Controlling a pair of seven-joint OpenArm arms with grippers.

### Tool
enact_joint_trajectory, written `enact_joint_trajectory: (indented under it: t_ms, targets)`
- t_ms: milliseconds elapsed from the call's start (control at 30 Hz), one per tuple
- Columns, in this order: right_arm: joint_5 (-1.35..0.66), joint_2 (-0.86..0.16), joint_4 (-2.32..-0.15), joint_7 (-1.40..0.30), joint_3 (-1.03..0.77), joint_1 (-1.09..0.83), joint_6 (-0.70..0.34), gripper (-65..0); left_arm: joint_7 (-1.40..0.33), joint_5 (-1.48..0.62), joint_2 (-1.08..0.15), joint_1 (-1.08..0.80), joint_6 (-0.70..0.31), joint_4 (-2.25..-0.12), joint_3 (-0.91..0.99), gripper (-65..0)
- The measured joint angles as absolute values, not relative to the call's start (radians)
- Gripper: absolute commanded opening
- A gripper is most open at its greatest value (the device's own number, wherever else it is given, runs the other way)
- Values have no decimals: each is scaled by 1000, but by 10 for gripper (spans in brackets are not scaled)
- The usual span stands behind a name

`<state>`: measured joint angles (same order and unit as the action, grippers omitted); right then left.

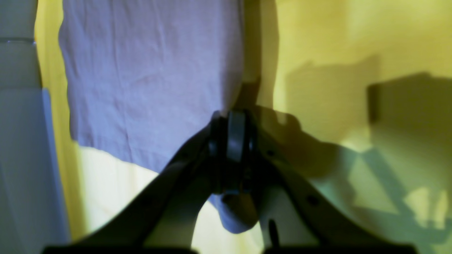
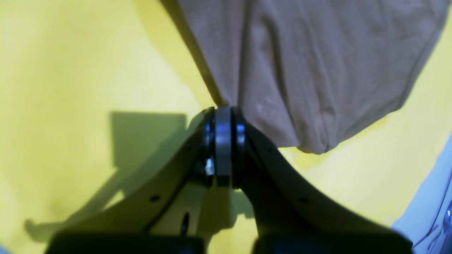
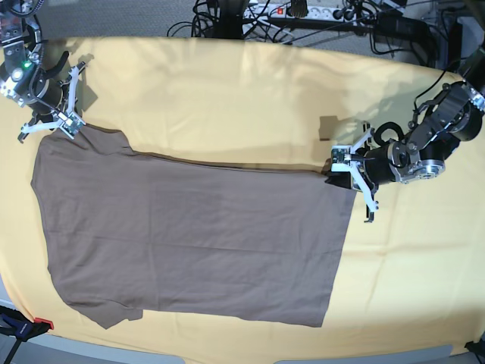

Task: Fold the T-shirt properly
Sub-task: 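Pull the grasped shoulder corners back to stretch the shirt flat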

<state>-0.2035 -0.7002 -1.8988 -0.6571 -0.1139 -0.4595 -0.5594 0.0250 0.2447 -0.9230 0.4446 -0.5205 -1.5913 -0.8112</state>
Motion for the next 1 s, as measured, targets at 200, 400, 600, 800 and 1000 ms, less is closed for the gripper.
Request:
enact_joint_trajectory:
  t_ms: [200,400,600,800,1000]
  targets:
    - [-352,-770,-1974,-783,-114,-478,-581,-650,112,200,-988,446,-698,-1663,-812,-650]
    - [-348,-787,-2052,-832,-114,-611,-571,-650,140,202,-1068,429,-697,-1712,-811,-650]
    - [-247,-790,-2185,-857,-116,-752,-485,-650,167,203,-1130,360,-698,-1794,-811,-650]
    - [-174,-792,-2256,-863,-116,-894,-451,-650,174,227,-1232,257,-701,-1924,-812,-650]
    - [-118,-796,-2303,-872,-119,-1026,-416,-650,177,237,-1330,191,-697,-2007,-810,-650]
